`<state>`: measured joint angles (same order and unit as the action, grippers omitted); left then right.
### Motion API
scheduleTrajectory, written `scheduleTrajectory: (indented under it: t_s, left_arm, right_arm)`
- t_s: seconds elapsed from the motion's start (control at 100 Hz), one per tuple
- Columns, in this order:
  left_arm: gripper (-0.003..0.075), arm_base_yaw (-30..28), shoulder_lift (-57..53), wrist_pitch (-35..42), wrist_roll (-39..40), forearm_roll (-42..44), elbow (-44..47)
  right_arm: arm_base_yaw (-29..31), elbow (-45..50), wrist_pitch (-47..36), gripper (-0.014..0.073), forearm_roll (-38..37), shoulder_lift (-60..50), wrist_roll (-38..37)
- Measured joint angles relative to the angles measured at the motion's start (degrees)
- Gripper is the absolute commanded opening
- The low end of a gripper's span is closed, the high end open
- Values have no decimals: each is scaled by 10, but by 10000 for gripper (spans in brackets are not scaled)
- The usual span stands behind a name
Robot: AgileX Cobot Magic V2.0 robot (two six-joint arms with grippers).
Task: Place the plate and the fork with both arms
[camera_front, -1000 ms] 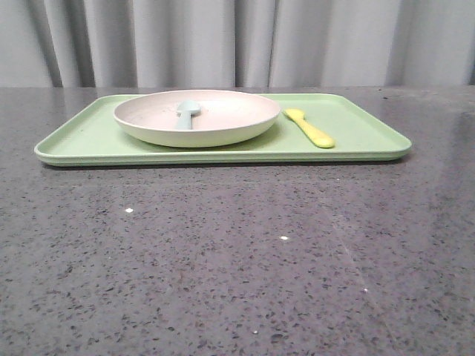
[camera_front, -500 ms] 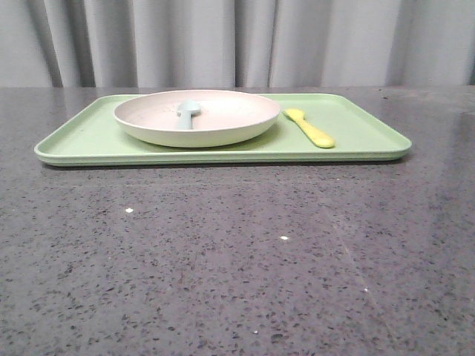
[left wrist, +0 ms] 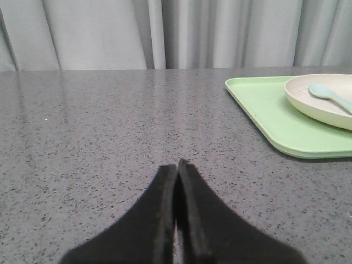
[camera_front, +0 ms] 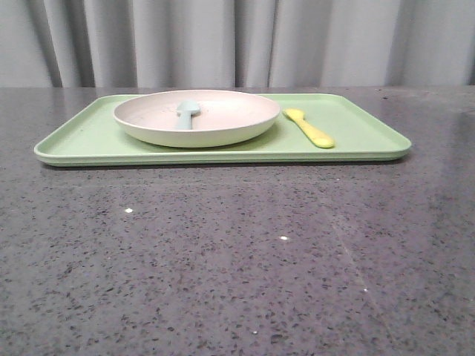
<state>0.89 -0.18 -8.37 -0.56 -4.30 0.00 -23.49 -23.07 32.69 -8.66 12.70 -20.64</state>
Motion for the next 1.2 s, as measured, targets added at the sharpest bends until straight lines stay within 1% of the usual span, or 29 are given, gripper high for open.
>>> scheduleTrajectory:
  t_s: [0.08,0.15,0.2,0.37,0.44,0.54,0.68,0.82,0.99,1.1,1.2]
  left_arm:
    - [-20,0,0,0,0,0,0]
    - [-20,0,0,0,0,0,0]
    - [-20,0,0,0,0,0,0]
    - [-20,0,0,0,0,0,0]
    - [-20,0,0,0,0,0,0]
    - [-20,0,0,0,0,0,0]
    - [-20,0,0,0,0,0,0]
    - [-20,0,0,0,0,0,0]
    - [-20,0,0,0,0,0,0]
    - [-20,0,0,0,0,0,0]
    - [-20,0,0,-1,0,0,0]
  right_arm:
    - [4,1,-6,-69,-1,0,3]
    - [15,12,-37,-69,-1,0,19]
    - [28,26,-74,-69,7,0,31]
    - [86,90,-240,-69,51,-2,67]
    - [110,117,-291,-69,54,-14,80]
    - [142,149,-335,-69,56,-33,91]
    - [180,192,-348,-69,56,-58,95]
    - [200,227,-343,-69,56,-88,98]
    - [209,246,-302,-69,61,-129,99]
    - [209,247,-275,-69,64,-133,99]
    - [209,247,-271,-69,65,-133,99]
